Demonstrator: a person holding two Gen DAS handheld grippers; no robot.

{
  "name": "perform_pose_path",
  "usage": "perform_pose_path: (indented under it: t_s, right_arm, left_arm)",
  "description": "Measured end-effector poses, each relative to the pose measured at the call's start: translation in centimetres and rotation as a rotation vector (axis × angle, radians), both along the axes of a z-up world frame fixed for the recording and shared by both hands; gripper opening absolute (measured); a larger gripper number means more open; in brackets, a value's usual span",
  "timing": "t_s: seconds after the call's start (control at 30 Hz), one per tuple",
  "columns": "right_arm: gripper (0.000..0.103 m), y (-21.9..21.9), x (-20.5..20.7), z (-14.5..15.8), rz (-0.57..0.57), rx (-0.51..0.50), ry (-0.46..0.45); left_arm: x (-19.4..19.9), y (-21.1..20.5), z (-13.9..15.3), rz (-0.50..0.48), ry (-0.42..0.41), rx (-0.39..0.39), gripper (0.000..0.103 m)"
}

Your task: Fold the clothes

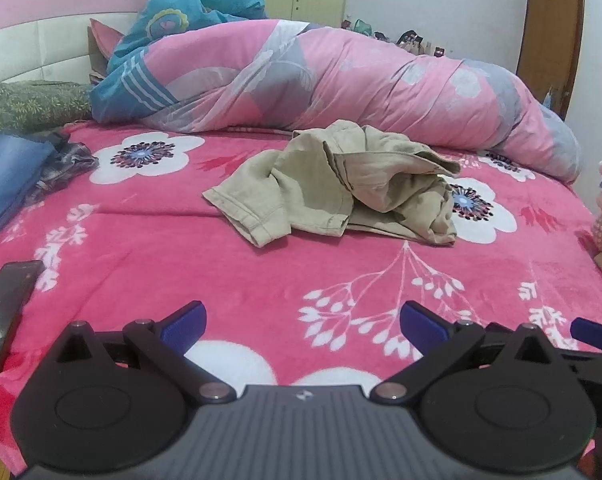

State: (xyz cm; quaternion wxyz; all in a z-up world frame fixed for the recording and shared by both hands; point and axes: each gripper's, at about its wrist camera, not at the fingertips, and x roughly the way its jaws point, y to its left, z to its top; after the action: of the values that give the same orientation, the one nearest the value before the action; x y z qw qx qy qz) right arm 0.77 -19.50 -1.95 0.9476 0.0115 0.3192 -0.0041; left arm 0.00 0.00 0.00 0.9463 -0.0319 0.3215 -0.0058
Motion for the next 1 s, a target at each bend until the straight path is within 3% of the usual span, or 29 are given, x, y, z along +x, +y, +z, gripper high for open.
perform_pose_path:
  t_s: [0.17,0.23,0.37,0.57,0.83,1.0]
  right_arm:
    - [0.102,0.2,0.3,-0.6,0.000,0.000,0.007]
    - [0.102,1.4,-0.3,0.8,0.001,-0.018,-0.025]
    - [0.102,0.5,-1.9,2.6,0.000,0.033,-0.057]
    - [0.102,0.9,-2.9,2.8,0.009,0.051,-0.093]
    - [0.102,1.3,-3.2,3.8,0.010,0.055,-0.087]
    - [0.102,1.9,-3.2,3.8,0.009,0.024,-0.077]
  left_arm:
    - [-0.3,-0.4,0.2,0.006,0.021,-0.068,0.103]
    - [-0.6,0.2,0.1,0.016,0.036,-0.085,0.103]
    - [-2.2,0.5,1.0,0.056,0.036,-0.060,0.103]
    - [-2.2,1.1,1.6,0.134,0.067,-0.030,0.103]
    - [-2.6,1.8,1.9,0.089,0.033,-0.070,0.103]
    - [-2.7,1.3,2.1,0.086,0.015,-0.023,0.103]
